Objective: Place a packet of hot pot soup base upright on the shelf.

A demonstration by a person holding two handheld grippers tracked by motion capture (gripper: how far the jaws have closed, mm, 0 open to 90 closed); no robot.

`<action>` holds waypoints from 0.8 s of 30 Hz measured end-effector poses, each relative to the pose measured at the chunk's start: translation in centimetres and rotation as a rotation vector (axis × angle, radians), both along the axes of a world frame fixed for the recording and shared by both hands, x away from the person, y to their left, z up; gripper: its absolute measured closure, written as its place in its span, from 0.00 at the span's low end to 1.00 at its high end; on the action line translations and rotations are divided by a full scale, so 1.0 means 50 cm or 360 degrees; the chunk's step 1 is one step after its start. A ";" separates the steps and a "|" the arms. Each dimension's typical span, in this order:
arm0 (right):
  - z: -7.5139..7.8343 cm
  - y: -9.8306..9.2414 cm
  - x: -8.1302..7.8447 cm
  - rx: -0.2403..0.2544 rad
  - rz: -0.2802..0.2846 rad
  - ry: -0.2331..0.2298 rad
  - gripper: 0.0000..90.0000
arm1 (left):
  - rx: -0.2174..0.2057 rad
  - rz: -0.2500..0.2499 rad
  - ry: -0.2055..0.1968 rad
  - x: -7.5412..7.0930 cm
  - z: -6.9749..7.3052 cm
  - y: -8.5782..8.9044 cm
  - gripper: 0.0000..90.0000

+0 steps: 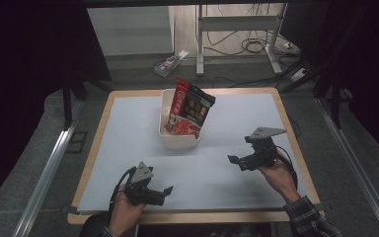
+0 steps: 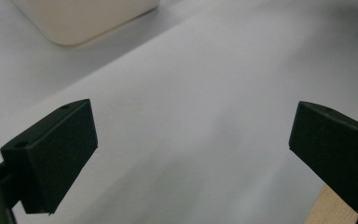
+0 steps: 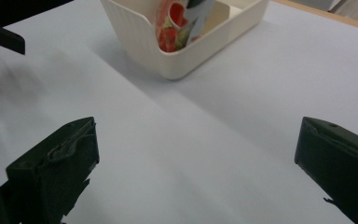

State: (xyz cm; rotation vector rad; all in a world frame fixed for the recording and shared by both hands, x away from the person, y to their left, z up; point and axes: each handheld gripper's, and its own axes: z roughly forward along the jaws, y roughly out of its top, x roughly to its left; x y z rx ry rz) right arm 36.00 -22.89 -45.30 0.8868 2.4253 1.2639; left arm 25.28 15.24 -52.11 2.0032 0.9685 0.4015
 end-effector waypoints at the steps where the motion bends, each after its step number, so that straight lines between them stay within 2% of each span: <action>1: -0.003 -0.005 -0.006 0.0008 -0.0012 0.0002 0.00 | 0.0006 0.0003 -0.0005 0.000 0.000 0.001 0.01; 7: -0.018 -0.032 -0.034 0.0013 -0.0053 -0.0031 0.00 | 0.0079 0.0008 -0.0041 0.000 0.001 0.010 0.00; 10: -0.029 -0.046 -0.043 -0.0009 -0.0070 -0.0053 0.00 | 0.0112 0.0003 -0.0055 0.000 0.000 0.016 0.00; 14: -0.053 -0.062 -0.053 -0.0044 -0.0103 -0.0025 0.00 | 0.0159 0.0007 -0.0069 0.000 -0.001 0.023 0.00; 19: -0.085 -0.069 -0.063 -0.0161 -0.0122 0.0054 0.00 | 0.0169 0.0029 -0.0055 0.002 -0.004 0.032 0.00; 21: -0.089 -0.066 -0.065 -0.0202 -0.0118 0.0056 0.00 | 0.0164 0.0031 -0.0048 0.003 -0.005 0.032 0.00; 24: -0.089 -0.062 -0.065 -0.0221 -0.0103 0.0030 0.00 | 0.0175 0.0019 -0.0045 0.005 -0.006 0.028 0.00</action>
